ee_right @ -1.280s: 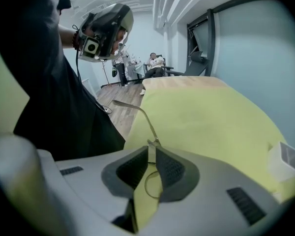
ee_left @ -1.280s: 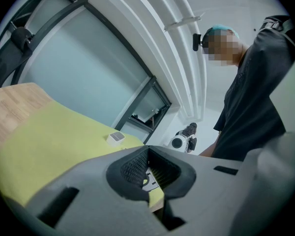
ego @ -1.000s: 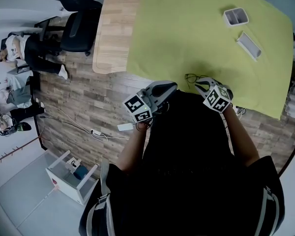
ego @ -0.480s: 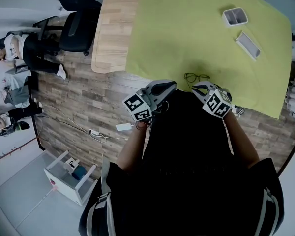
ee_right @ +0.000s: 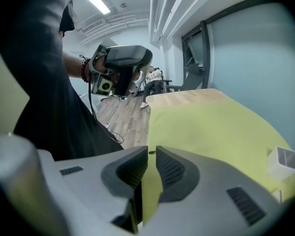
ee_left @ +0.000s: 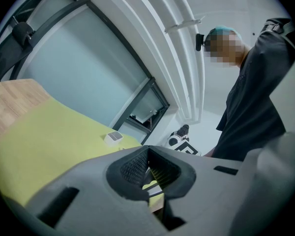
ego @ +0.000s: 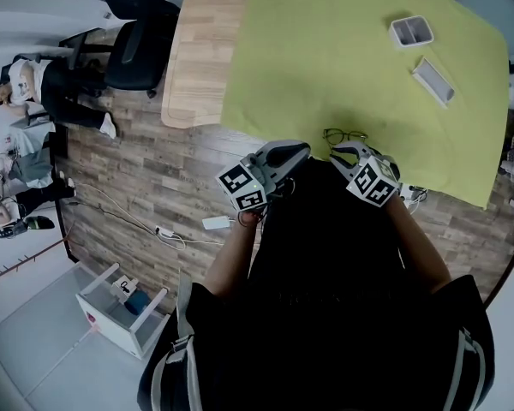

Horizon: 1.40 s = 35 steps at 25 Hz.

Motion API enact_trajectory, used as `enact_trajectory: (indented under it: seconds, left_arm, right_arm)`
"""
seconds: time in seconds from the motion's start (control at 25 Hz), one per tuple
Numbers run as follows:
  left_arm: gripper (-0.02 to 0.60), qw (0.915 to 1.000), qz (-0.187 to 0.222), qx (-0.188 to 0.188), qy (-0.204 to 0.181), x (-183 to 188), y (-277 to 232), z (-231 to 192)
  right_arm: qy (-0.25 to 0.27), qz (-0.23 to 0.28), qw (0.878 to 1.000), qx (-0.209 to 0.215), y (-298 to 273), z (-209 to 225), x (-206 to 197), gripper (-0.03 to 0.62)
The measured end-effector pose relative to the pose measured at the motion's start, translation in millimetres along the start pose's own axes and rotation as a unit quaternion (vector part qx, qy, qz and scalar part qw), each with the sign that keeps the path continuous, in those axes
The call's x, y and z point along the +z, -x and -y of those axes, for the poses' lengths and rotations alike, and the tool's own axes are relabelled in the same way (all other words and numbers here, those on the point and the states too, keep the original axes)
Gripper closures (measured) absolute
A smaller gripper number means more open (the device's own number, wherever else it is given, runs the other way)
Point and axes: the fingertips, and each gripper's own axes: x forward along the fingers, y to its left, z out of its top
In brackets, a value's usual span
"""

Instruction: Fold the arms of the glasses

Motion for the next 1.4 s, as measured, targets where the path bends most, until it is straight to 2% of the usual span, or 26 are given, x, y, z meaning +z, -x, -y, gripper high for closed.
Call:
enact_trajectory:
  seconds: [0.24, 0.76, 1.4]
  left_arm:
    - [0.563, 1.0000, -0.006, -0.003, 0.002, -1, -1, -1]
    - [0.563, 0.9993, -0.025, -0.026, 0.006, -7, -18, 2]
    - [0.564, 0.9980, -0.059, -0.024, 0.003, -6, -34, -13]
  right_arm:
    - [0.002, -0.014, 1.000, -0.019, 1, 5, -5, 0.560]
    - [-0.047, -0.048, 0.996, -0.064, 21, 28, -46, 0.560]
    - [-0.114, -0.092, 0.987, -0.063, 13, 45, -104, 0.560]
